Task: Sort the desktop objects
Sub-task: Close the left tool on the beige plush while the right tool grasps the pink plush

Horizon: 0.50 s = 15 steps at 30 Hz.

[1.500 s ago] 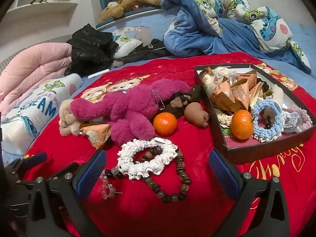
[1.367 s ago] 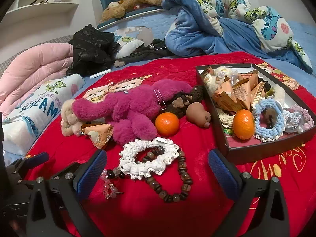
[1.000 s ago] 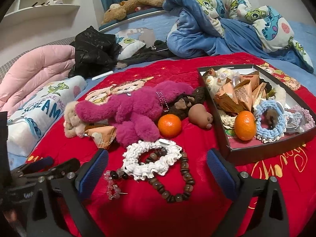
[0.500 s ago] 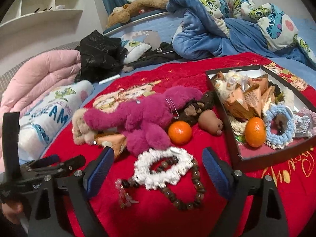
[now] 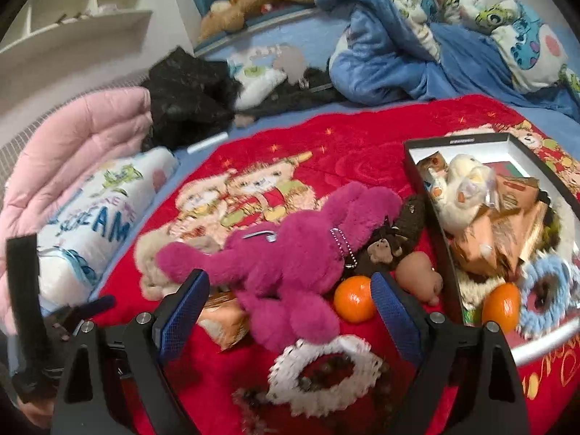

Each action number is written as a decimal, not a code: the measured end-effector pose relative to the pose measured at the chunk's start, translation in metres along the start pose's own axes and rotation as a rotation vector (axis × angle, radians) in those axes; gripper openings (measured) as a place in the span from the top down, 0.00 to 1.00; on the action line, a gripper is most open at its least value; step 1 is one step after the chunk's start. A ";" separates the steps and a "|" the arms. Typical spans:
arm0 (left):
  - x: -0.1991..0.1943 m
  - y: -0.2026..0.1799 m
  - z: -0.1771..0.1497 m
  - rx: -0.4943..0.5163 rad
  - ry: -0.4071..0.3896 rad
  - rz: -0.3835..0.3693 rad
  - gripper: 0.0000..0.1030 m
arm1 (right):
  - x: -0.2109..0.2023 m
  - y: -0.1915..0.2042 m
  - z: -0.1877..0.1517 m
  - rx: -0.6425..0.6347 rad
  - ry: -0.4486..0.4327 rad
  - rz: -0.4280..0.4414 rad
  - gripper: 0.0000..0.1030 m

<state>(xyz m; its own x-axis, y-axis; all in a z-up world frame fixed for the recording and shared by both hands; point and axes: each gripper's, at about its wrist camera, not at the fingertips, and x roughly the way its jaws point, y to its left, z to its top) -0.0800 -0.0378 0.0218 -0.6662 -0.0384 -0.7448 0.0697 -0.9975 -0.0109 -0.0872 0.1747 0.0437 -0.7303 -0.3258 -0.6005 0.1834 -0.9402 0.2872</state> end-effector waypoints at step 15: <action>0.060 0.002 0.014 0.007 0.041 -0.011 0.00 | 0.054 -0.007 0.007 0.034 0.115 0.070 0.12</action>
<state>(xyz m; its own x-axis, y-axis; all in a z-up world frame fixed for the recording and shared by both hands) -0.1304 -0.0430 -0.0130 -0.6359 -0.0249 -0.7714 0.0574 -0.9982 -0.0150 -0.1325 0.1647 0.0143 -0.6361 -0.4017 -0.6588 0.2073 -0.9114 0.3555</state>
